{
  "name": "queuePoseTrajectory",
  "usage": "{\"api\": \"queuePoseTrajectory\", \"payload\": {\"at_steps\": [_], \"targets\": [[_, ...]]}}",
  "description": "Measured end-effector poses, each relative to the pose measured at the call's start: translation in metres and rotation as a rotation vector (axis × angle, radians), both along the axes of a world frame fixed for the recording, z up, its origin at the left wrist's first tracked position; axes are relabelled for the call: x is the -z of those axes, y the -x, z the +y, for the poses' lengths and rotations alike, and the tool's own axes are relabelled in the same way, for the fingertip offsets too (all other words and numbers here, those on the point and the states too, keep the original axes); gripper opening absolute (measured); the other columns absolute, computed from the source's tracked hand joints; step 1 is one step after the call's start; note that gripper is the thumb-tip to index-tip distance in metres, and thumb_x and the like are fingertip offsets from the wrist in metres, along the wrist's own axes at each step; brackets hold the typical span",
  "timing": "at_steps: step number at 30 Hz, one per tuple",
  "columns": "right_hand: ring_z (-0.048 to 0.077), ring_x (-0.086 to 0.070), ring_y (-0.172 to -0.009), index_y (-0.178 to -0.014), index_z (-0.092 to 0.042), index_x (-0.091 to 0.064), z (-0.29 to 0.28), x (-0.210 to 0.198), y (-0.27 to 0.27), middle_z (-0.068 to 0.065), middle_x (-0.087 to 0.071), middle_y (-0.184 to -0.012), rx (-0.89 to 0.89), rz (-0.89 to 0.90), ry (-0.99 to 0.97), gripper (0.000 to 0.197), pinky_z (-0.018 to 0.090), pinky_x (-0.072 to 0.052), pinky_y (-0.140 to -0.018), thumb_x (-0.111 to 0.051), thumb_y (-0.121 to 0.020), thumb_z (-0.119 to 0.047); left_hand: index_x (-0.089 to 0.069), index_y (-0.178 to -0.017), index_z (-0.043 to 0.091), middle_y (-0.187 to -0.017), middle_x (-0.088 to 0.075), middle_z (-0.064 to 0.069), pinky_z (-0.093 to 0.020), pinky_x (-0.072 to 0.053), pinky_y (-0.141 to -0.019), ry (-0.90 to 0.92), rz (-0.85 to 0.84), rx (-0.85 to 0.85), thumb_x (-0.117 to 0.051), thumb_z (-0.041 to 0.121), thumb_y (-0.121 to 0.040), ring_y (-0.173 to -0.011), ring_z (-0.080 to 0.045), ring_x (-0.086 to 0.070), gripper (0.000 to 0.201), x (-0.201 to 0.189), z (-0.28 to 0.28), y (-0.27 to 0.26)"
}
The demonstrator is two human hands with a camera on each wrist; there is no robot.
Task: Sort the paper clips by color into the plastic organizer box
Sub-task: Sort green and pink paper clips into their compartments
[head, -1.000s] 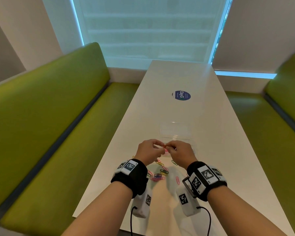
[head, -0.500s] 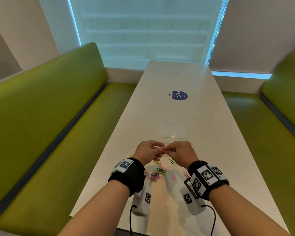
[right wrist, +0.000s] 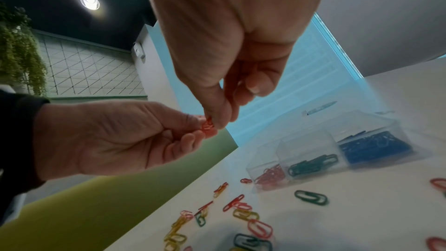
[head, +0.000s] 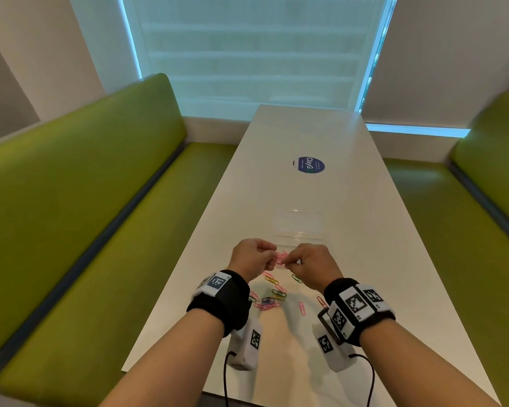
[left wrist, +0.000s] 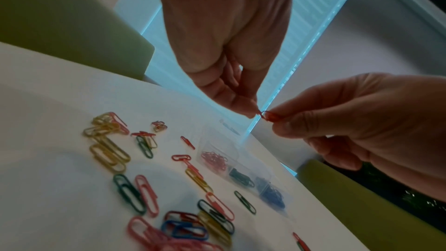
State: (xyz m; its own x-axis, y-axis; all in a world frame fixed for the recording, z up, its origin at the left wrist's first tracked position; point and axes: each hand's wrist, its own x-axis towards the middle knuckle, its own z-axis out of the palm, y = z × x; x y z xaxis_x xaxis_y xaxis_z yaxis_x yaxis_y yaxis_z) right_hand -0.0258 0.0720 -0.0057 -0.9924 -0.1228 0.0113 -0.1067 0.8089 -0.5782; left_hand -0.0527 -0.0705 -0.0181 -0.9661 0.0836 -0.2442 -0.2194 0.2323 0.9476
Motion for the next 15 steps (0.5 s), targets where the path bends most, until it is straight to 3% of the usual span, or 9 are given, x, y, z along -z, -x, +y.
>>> {"api": "queuePoseTrajectory", "payload": {"at_steps": [8, 15], "targets": [[0.019, -0.062, -0.094, -0.1, -0.014, -0.075, 0.002, -0.001, -0.0015, 0.005, -0.069, -0.101, 0.022, -0.003, -0.021, 0.018, 0.023, -0.046, -0.08, -0.063, -0.087, -0.015, -0.064, -0.106, -0.003, -0.07, -0.061, -0.004, -0.019, -0.053, -0.065, 0.087, 0.034, 0.053, -0.058, -0.001, -0.09, -0.058, -0.011, -0.056, 0.018, 0.0009, 0.0019, 0.0002], [0.02, -0.063, -0.095, -0.101, -0.015, -0.075, 0.004, -0.0016, -0.0063, 0.005, -0.07, -0.1, 0.027, 0.015, -0.02, 0.018, 0.029, -0.049, -0.085, -0.061, -0.088, -0.015, -0.061, -0.108, -0.006, -0.066, -0.058, -0.009, -0.015, -0.048, -0.053, 0.023, -0.055, 0.025, -0.058, -0.005, -0.088, -0.054, -0.013, -0.052, 0.02, -0.0015, 0.0027, -0.0009]]}}
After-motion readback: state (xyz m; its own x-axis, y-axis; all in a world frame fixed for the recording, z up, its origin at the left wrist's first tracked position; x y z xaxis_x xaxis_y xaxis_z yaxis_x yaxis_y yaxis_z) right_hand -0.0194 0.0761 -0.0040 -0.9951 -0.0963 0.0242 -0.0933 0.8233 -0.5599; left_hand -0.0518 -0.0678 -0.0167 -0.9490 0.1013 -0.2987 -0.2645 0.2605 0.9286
